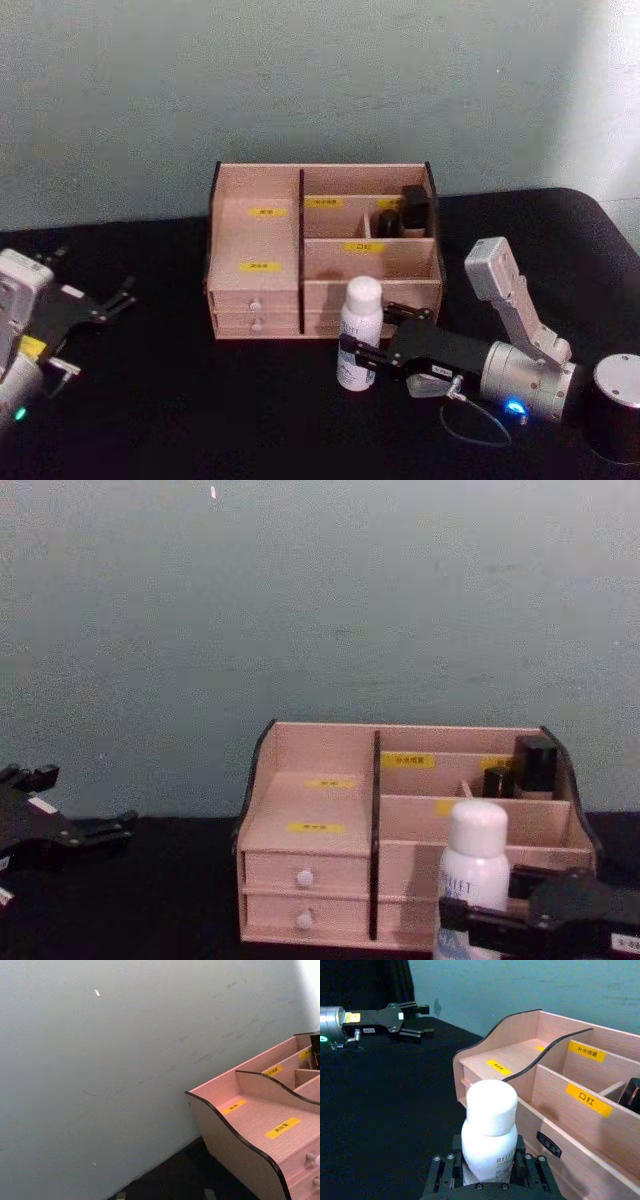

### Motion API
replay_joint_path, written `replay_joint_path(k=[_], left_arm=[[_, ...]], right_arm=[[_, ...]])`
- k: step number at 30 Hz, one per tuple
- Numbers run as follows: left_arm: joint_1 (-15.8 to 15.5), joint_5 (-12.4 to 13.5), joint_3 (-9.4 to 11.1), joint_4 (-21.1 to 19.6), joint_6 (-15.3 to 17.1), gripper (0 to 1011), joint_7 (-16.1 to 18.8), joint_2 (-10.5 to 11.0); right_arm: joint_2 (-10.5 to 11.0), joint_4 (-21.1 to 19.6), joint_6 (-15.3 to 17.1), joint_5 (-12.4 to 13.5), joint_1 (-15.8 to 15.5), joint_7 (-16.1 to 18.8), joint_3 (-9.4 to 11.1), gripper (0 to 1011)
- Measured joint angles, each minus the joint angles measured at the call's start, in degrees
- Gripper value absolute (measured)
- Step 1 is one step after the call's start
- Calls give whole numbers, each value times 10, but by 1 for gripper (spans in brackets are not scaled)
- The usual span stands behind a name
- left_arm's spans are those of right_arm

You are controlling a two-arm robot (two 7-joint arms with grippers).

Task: Pick up the facial cleanser and watermelon frost from the table and place them into the tiered storage box.

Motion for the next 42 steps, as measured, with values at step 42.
replay_joint_path(k=[42], left_arm=[[0, 0, 0, 0, 0, 1001, 0, 0]], right_arm=[[-72, 44, -62, -17, 109, -67, 40, 593]])
